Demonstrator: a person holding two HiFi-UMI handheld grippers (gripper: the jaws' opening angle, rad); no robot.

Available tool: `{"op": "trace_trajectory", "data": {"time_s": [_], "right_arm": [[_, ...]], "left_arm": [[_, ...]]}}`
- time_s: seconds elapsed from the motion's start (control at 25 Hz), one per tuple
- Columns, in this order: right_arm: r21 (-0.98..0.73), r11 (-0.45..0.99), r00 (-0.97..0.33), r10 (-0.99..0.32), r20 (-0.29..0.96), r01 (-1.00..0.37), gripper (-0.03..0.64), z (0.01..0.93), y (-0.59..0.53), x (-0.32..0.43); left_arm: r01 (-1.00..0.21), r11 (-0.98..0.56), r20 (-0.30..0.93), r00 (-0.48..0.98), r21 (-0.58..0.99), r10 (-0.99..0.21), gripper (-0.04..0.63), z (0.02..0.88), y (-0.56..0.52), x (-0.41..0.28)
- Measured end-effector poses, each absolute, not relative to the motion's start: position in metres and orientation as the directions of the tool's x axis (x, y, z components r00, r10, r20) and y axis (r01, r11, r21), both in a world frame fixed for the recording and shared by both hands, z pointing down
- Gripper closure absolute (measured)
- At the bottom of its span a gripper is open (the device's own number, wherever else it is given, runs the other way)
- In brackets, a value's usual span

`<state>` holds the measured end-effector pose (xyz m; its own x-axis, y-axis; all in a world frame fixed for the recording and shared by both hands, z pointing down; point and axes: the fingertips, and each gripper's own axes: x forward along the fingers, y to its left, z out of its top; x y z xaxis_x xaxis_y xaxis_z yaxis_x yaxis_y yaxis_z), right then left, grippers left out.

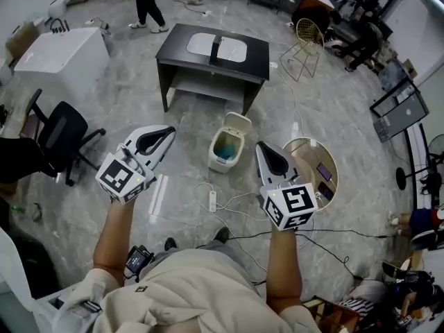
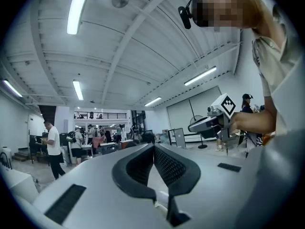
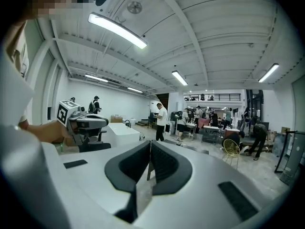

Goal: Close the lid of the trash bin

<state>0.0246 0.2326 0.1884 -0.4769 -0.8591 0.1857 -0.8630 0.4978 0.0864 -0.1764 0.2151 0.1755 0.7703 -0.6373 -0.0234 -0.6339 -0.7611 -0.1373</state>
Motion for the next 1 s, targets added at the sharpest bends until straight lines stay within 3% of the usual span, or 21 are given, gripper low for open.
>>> {"op": "trace_trajectory", "data": {"time_s": [0.6, 1.0], "right_arm": [[0.046, 0.628, -0.614, -0.772, 0.166, -0.777, 0.592, 0.187, 0.159, 0.115], [0.023, 0.605, -0.595, -0.789, 0.155, -0.796, 0.592, 0.191, 0.151, 0.167]], "left_arm": [[-0.726, -0.669, 0.016, 0.676, -0.163, -0.737, 0.577, 0.175, 0.179, -0.082], [-0.693, -0.695, 0.044, 0.701, -0.191, -0.712, 0.577, 0.169, 0.165, -0.028]]}}
